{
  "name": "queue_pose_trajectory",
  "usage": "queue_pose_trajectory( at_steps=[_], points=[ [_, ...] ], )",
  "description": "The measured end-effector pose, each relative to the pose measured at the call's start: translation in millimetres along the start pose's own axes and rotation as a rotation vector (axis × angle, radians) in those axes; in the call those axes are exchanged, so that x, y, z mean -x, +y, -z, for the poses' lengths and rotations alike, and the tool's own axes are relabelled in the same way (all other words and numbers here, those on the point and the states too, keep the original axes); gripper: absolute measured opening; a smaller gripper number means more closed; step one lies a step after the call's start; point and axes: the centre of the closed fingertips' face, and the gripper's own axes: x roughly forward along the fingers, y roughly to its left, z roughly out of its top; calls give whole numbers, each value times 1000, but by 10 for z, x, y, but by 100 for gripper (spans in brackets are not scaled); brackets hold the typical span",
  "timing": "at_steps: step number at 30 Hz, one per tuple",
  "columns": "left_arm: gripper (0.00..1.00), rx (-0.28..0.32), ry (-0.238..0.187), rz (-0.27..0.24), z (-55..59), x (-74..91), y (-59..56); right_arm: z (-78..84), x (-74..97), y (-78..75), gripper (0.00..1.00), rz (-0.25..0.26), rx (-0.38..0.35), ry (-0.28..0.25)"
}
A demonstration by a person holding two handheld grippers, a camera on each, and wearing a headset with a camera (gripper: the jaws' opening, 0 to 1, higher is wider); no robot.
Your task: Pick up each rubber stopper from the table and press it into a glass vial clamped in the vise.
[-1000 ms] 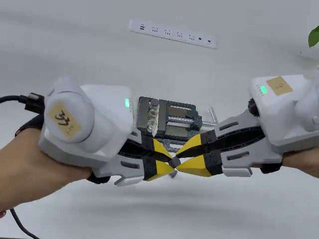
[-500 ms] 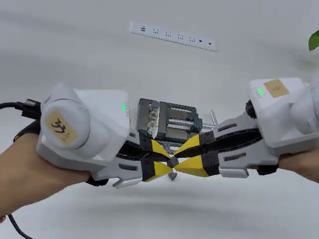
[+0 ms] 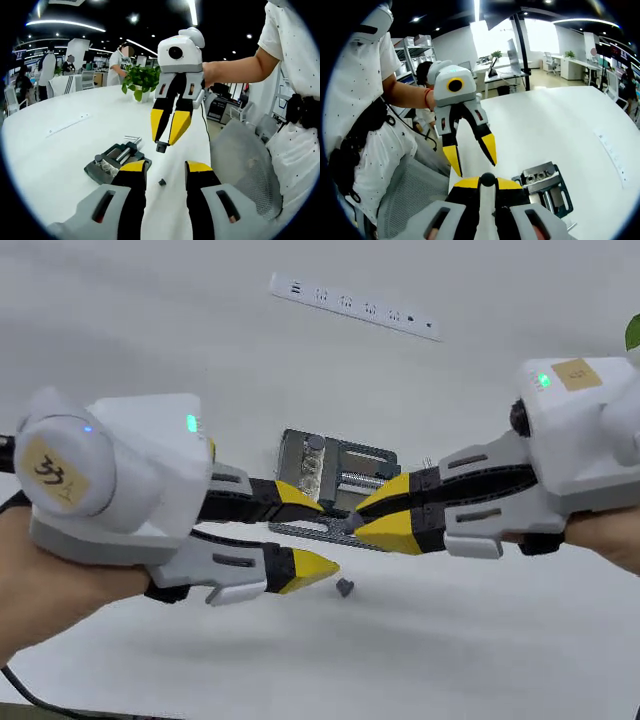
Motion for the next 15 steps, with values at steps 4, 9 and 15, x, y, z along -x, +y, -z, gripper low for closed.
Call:
queue_pose_trajectory(
  at_steps=[4,9,15],
  points=[
    [36,5,-11,-32,37,73,90,-34,-19,-197,5,45,-12,6],
    [44,16,-30,-66,64,142,188,-72,-81,-387,5,85,-23,33],
    [53,23,-49,-102,86,186,311,-72,-187,-638,5,126,-38,76]
  ],
)
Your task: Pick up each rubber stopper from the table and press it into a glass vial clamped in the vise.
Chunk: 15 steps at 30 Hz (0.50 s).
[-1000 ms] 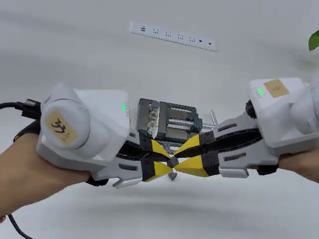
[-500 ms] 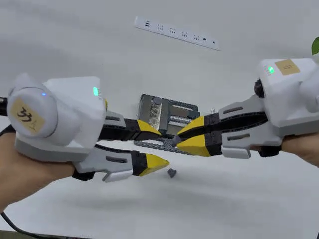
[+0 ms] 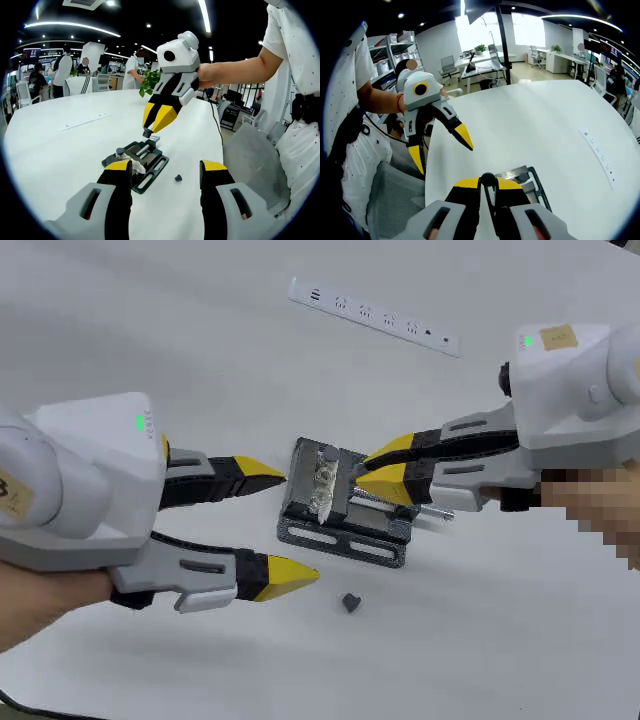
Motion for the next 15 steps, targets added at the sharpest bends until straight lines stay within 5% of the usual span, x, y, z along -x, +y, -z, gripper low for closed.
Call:
queue_pose_trajectory(
  at_steps=[11,15],
  points=[
    [74,-1,-52,-64,-2,70,214,73,-232,-277,5,45,9,99],
    [75,-8,-37,-63,54,78,225,153,-335,-323,5,58,43,156]
  ],
)
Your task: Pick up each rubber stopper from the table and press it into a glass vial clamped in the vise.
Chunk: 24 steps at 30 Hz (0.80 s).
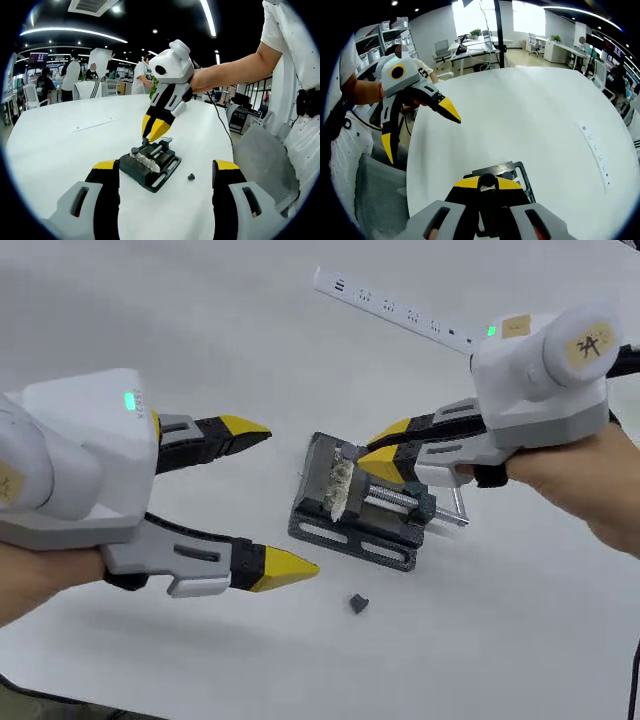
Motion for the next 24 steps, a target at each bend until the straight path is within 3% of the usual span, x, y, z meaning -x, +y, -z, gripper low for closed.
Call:
queue_pose_trajectory(
  at_steps=[7,24],
  points=[
    [81,1,-19,3,7,6,-11,85,-170,-62,5,12,40,71],
    [82,4,-28,15,45,8,-5,175,-298,-89,5,13,79,145]
  ],
)
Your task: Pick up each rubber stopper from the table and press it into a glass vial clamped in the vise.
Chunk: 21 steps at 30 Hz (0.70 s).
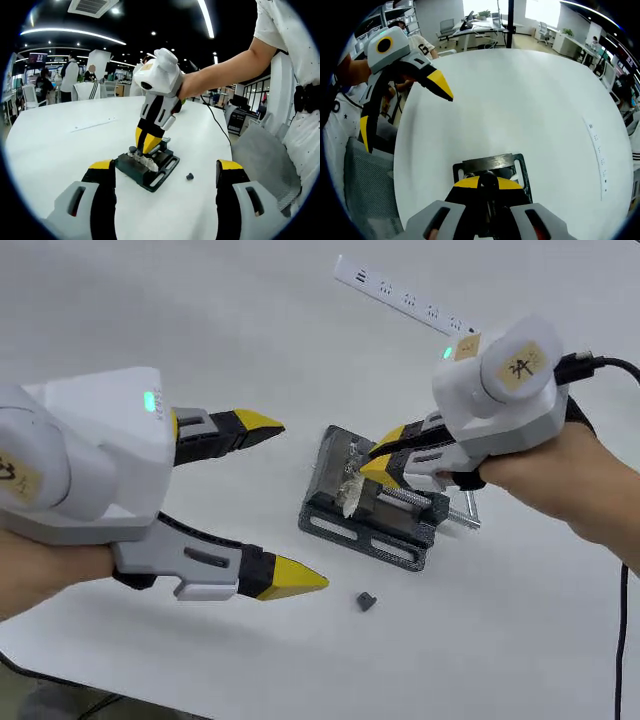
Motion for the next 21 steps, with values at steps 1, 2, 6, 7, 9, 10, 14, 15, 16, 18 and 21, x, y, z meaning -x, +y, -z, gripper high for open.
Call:
queue_pose_trajectory(
  at_steps=[1,2,6,7,9,10,14,15,16,18,21],
  points=[
    [82,2,0,0,3,0,-3,0,-4,2,5,0,3,3],
    [82,2,-1,1,3,0,-3,4,-5,6,5,0,8,9],
    [82,0,-1,0,9,2,-5,9,-16,0,5,2,26,23],
    [82,1,0,1,12,3,-8,11,-17,0,5,3,29,26],
    [82,1,-4,1,8,4,-14,6,-16,7,5,2,36,32],
    [82,1,-5,2,7,4,-16,5,-18,4,5,2,42,35],
    [82,0,-4,3,11,6,-25,5,-28,22,5,3,71,54],
    [82,-1,-6,2,9,7,-25,3,-28,27,5,3,75,59],
    [81,-3,-8,0,9,10,-23,4,-29,19,5,4,82,66],
    [81,3,-8,0,13,14,-21,10,-31,29,5,7,95,78],
    [81,1,-9,-1,15,18,-18,19,-28,43,5,18,129,101]
  ],
)
